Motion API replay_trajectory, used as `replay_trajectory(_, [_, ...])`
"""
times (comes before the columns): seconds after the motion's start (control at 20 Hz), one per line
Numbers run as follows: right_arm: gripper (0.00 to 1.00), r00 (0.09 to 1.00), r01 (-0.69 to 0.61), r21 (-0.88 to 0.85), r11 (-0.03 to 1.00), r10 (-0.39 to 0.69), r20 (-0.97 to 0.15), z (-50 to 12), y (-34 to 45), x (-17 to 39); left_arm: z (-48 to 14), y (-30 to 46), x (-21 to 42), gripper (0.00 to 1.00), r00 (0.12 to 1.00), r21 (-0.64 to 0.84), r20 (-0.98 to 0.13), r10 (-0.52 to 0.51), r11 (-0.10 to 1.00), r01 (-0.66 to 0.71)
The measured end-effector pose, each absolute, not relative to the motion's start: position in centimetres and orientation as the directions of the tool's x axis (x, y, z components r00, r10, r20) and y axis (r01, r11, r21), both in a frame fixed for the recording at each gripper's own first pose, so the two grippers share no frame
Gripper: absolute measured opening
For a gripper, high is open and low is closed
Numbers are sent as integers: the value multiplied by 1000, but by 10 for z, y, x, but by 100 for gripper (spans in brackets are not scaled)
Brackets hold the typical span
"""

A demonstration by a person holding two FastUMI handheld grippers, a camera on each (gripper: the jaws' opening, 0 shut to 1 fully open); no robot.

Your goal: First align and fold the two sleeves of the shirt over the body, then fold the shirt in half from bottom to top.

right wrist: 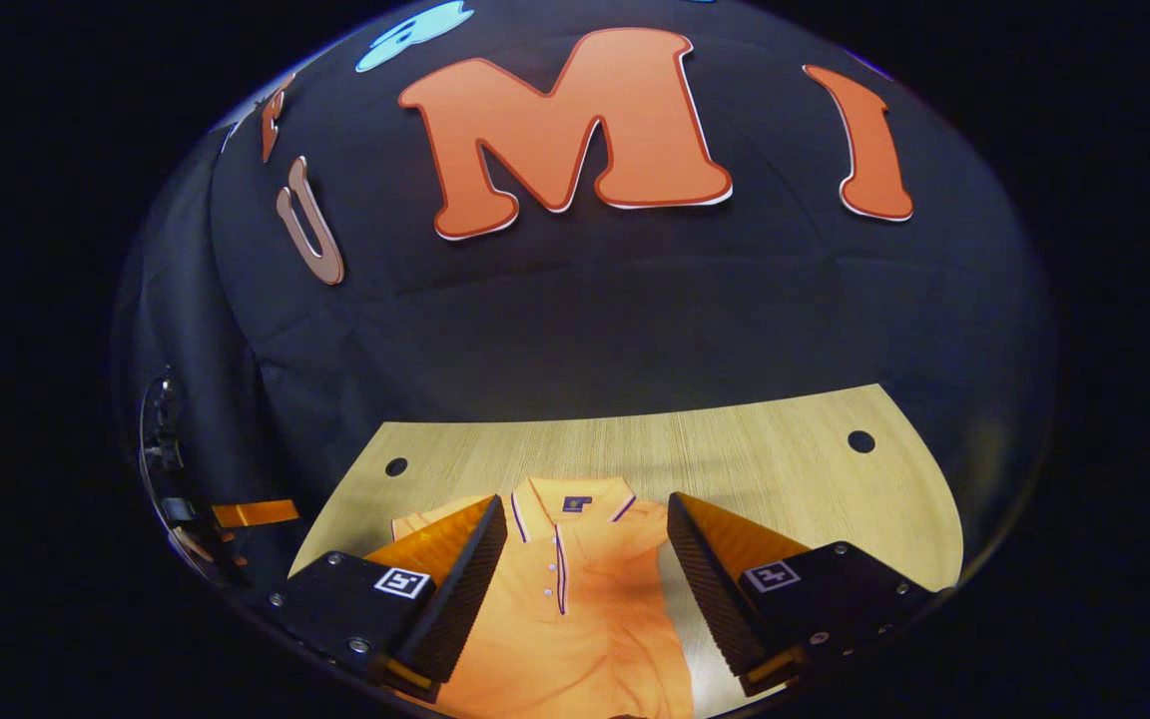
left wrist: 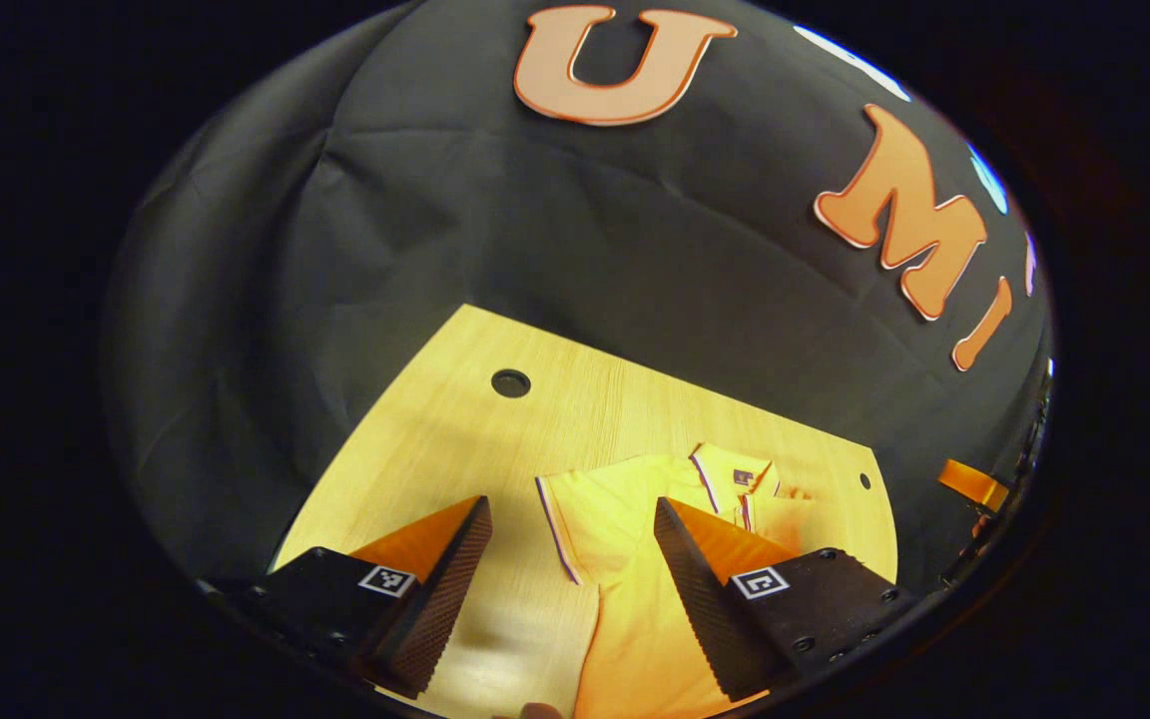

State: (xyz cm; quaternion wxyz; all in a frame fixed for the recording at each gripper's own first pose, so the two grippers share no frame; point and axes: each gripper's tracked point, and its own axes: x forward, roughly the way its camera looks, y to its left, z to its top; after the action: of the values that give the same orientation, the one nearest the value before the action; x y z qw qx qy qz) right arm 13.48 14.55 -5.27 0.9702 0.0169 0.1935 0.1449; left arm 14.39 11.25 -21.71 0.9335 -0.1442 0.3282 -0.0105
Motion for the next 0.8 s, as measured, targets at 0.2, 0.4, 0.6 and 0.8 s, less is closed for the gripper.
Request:
replay_trajectory(0.2, [98,910,-275,34,961,271,-315,-31,120,125,-246,96,173,98,705,-276,-695,-138,957,-85])
replay_trajectory(0.4, [98,926,-267,-22,963,251,-282,-18,100,118,-284,83,180,99,585,-246,-800,-134,962,-116])
replay_trajectory(0.6, [99,924,-281,-16,960,266,-276,-14,89,113,-323,76,187,99,481,-177,-873,-85,973,-149])
replay_trajectory(0.8, [98,921,-274,-8,962,260,-291,-20,74,114,-357,76,196,99,408,-101,-912,-28,982,-159])
